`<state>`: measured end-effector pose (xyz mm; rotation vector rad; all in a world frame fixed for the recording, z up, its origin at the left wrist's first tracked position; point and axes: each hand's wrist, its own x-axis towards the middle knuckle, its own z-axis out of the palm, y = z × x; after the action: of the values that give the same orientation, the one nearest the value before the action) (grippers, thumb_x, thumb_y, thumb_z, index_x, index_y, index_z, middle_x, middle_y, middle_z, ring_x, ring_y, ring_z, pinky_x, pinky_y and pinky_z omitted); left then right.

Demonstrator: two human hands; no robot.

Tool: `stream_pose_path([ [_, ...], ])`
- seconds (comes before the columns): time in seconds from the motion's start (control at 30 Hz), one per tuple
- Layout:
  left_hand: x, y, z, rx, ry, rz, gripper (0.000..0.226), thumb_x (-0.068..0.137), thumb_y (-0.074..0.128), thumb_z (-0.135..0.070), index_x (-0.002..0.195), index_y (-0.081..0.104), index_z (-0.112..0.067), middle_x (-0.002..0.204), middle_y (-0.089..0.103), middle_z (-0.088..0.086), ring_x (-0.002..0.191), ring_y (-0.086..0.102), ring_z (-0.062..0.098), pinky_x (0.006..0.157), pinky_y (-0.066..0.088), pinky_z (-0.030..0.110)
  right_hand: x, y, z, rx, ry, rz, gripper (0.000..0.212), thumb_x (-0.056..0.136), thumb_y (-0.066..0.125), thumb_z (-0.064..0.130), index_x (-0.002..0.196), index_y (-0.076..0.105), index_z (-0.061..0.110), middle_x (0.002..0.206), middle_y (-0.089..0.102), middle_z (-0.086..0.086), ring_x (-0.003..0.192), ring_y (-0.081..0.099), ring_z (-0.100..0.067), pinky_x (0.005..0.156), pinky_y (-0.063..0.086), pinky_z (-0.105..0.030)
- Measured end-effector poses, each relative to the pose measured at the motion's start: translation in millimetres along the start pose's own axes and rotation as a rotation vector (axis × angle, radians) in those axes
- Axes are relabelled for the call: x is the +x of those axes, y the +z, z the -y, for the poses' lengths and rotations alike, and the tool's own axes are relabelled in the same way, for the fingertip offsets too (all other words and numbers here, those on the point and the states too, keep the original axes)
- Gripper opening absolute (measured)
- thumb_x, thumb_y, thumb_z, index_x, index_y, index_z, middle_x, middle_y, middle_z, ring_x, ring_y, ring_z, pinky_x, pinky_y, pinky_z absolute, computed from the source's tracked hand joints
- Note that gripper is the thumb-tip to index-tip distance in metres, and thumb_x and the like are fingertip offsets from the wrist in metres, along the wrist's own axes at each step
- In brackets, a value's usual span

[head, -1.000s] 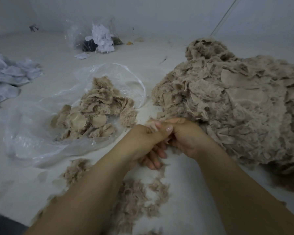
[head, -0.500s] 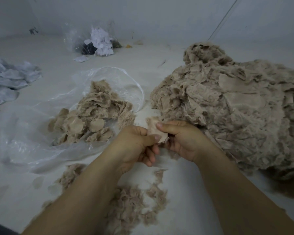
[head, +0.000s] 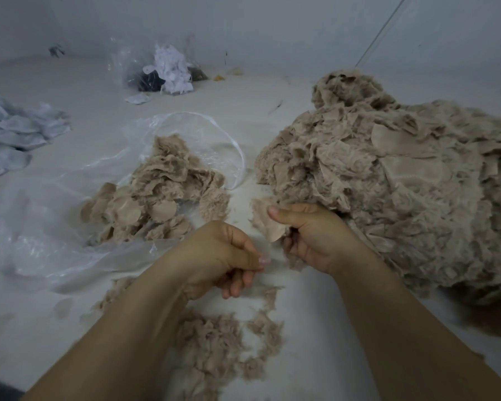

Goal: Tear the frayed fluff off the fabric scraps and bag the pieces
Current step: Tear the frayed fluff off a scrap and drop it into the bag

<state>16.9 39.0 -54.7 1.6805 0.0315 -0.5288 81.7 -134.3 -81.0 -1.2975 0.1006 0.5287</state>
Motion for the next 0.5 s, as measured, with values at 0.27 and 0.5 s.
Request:
stream_pose_path([
  [0.27, 16.1, 12.8, -4.3, -0.049, 0.078, -0.277, 0.03, 0.09, 0.069, -0.021, 0.073, 0.058, 0.001, 0.054, 0.061, 0.014, 0.034, 0.048, 0.02, 0.034, 0.036, 0.022, -8.6, 3.8, 2.4, -0.068, -0.084, 0.084, 0.042, 0.072, 0.074, 0.023, 0.097, 0.069, -0.01, 0.095, 0.062, -0.03, 0.091, 0.047, -0.036, 0.084, 0.033, -0.044],
  [0.5, 12.1, 5.6, -4.2, -0.19, 0.044, -0.237, 0.029, 0.094, 0.061, -0.007, 0.066, 0.056, -0.001, 0.049, 0.055, 0.016, 0.029, 0.043, 0.02, 0.032, 0.03, 0.019, -5.4, 5.1, 0.2, -0.016, -0.047, 0.027, 0.036, 0.09, 0.065, 0.019, 0.112, 0.066, -0.01, 0.097, 0.058, -0.024, 0.084, 0.044, -0.029, 0.065, 0.036, -0.027],
])
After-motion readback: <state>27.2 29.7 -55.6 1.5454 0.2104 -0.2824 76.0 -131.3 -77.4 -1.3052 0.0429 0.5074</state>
